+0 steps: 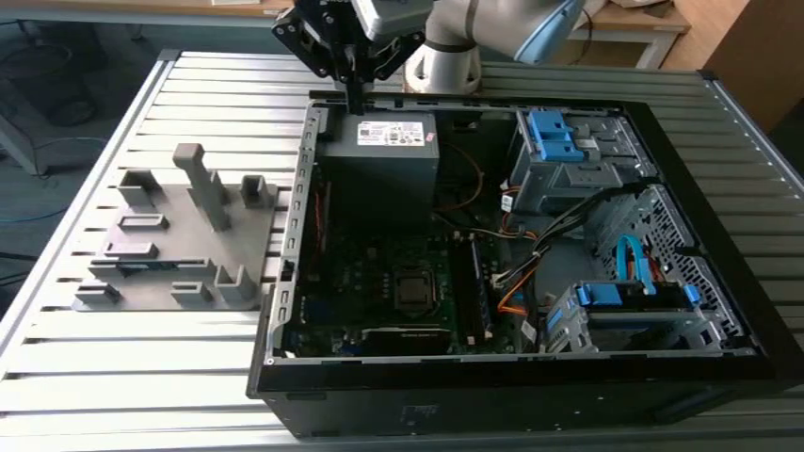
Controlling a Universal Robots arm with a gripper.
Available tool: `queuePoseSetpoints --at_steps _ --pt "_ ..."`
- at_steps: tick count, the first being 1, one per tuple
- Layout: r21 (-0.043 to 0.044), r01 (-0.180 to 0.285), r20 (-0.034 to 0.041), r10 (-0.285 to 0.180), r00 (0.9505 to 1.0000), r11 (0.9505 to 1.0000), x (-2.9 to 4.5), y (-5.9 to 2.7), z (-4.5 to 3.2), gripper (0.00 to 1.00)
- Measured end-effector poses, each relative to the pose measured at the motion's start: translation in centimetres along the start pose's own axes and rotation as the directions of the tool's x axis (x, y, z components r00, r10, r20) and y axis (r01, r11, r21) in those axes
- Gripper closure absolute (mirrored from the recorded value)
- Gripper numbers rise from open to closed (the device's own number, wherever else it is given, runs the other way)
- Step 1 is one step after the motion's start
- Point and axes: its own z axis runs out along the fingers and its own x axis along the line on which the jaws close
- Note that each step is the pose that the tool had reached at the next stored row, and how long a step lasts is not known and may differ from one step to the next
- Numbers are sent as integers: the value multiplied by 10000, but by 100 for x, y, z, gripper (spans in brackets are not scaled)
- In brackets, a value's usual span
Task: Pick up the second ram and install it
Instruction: 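Reach for the second ram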
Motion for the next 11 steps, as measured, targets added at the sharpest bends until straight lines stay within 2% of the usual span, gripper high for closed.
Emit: queuePoseSetpoints --at_steps 7,11 --pt "1 1 -1 -1 10000 10000 95 -8 -3 90" --pt "1 0 0 0 10000 10000 174 -13 -4 90"
